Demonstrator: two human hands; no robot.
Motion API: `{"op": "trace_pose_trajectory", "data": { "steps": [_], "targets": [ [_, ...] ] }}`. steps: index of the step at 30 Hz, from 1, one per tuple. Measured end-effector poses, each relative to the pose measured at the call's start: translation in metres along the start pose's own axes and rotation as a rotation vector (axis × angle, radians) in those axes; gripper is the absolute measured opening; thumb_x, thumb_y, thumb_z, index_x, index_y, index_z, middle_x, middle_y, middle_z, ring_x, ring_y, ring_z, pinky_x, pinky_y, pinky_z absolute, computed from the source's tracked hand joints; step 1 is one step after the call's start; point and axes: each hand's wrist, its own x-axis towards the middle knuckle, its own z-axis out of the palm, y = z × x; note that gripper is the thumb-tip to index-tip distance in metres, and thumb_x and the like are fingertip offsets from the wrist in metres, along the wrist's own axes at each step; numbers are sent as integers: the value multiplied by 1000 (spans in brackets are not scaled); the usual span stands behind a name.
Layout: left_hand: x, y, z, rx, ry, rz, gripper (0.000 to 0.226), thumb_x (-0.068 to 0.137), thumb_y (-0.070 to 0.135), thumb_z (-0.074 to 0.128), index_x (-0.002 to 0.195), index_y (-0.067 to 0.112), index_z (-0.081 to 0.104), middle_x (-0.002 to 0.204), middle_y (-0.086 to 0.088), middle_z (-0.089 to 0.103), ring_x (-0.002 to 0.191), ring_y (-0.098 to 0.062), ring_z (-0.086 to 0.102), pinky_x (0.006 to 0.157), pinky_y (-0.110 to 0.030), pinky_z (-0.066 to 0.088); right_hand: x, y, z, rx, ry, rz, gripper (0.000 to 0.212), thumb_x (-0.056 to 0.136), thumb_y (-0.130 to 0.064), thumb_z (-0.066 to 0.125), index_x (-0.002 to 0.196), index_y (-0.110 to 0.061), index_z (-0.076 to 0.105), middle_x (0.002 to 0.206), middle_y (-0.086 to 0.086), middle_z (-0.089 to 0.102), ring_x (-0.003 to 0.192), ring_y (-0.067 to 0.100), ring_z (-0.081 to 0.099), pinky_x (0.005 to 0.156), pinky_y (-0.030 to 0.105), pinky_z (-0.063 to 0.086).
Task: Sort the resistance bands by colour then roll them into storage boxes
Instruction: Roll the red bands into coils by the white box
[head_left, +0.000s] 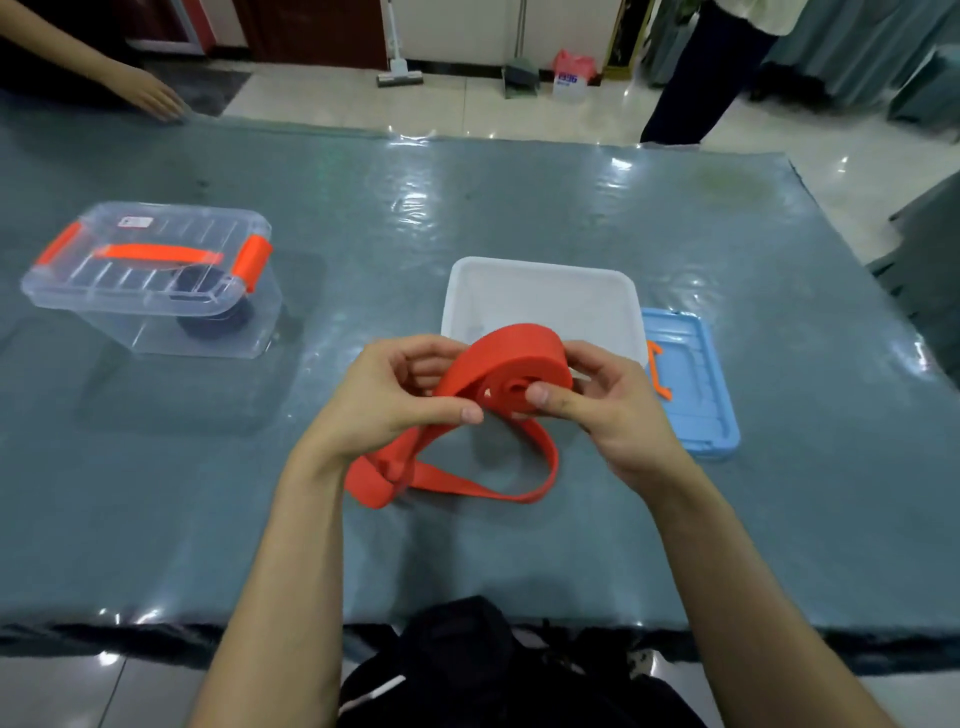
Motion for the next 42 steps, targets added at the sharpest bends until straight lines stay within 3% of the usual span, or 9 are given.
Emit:
{"op": "trace_pose_trajectory", "data": {
  "steps": [8,14,18,21,23,27,31,37,42],
  "targets": [
    [19,2,41,-142,171,57,39,64,11,102,98,19,85,94,-5,84,86,-13,78,80,-25,62,-3,-2,13,260,25,30,43,79,-17,81,118,-4,70,104,8,81,97,23,78,85,35,64],
    [16,14,46,247,118,7,38,68,15,101,102,15,84,90,1,84,85,-11,79,81,-27,62,-9,-11,-21,-274,-54,49,76,73,-19,99,139,-36,64,125,2,70,77,27,70,59,40,58],
    [18,19,43,650,-53,21,38,62,44,99,95,32,85,79,13,80,80,-8,78,78,-37,63,-18,-19,-28,-748,-86,44,56,72,-33,99,119,-36,70,87,-19,72,60,2,60,60,16,44],
    [20,23,48,1047,-151,102,48,54,71,76,89,38,80,68,9,73,66,-14,67,67,-41,57,-25,-16,-29,-990,-154,44,51,72,-40,97,116,-37,72,99,-23,72,72,-16,62,64,8,37],
    [21,26,51,1147,-188,149,52,54,75,69,90,38,80,65,7,70,63,-15,62,65,-41,55,-30,-12,-25,-956,-153,21,41,73,-35,97,104,-42,70,84,-29,68,68,-5,63,62,10,39],
    [13,30,36,877,-188,106,55,58,69,89,103,38,82,84,15,79,81,-9,75,81,-37,61,-38,-8,-22,-613,-87,-10,39,78,-18,96,104,-37,74,63,-19,60,53,6,42,56,30,41],
    [1,17,10,373,-109,57,62,54,34,105,112,33,83,106,11,83,106,-6,78,105,-30,59,-39,-12,-18,-268,24,-25,46,68,-22,101,108,-32,80,84,17,78,71,27,71,78,60,59],
    [-7,6,30,-13,14,114,50,61,11,101,106,30,86,106,-3,84,100,-15,80,93,-28,62,-37,-3,6,5,30,-42,42,71,-13,92,111,-17,79,103,9,80,87,29,77,82,47,65],
    [-19,5,27,346,38,106,48,67,9,101,107,29,83,97,11,84,95,-6,80,93,-25,62,-37,-3,-11,-334,-89,55,73,68,-23,100,132,-36,68,118,-6,76,84,17,77,82,36,62]
  ]
}}
